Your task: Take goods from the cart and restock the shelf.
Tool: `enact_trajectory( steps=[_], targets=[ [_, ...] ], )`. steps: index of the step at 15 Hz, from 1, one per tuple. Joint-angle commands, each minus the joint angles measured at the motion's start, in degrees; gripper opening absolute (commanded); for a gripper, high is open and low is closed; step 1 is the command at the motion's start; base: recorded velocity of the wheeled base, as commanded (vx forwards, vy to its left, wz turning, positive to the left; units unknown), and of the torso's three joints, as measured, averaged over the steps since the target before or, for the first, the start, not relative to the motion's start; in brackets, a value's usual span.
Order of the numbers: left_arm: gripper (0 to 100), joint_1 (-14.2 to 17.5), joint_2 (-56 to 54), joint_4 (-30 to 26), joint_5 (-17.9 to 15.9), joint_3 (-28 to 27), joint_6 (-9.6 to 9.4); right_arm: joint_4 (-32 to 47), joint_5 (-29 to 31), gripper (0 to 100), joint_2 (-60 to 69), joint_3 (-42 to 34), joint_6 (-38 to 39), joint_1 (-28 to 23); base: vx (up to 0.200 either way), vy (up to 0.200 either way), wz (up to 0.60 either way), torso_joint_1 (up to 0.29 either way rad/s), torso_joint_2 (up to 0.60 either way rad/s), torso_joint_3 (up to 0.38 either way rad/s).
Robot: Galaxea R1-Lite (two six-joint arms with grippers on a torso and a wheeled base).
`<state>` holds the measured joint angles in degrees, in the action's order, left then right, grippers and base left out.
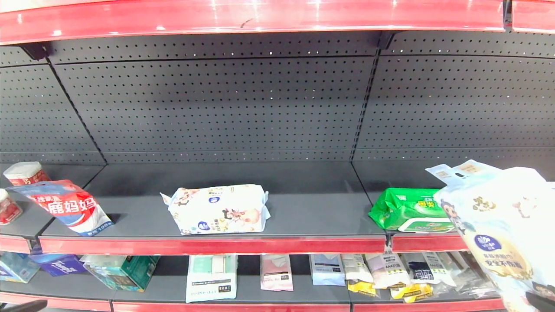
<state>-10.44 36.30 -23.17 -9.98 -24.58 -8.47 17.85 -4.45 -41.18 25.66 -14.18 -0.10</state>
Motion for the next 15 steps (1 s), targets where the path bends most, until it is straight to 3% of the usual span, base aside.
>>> enact_trajectory(
  steps=[1,3,5,11,15],
  targets=[
    [100,-2.1,-12.8,-7.3,-0.4,-0.5,-0.14,0.0,0.1,0,-0.7,0.0,-0.1,0.1,0.000,0.000,0.00,0.000,0.00,0.000],
    [100,-3.8,-15.9,-11.3,-0.1,-0.9,-0.23,0.0,0.1,0,-0.7,0.0,-0.1,0.0,0.000,0.000,0.00,0.000,0.00,0.000],
    [100,-3.8,-16.2,-11.3,0.1,-0.9,-0.23,0.0,0.1,0,-0.6,-0.7,-0.1,0.0,0.000,0.000,0.00,0.000,0.00,0.000],
    [100,-3.8,-17.1,-11.3,0.2,-0.9,-0.23,0.0,0.1,0,-0.7,-0.8,-0.1,0.0,0.000,0.000,0.60,0.007,0.00,0.002],
    [100,-3.8,-19.5,-11.0,-0.1,-0.3,-0.23,-0.2,-0.1,0,-1.8,0.7,-0.8,0.3,0.000,0.000,0.00,0.000,0.00,0.000]
  ],
)
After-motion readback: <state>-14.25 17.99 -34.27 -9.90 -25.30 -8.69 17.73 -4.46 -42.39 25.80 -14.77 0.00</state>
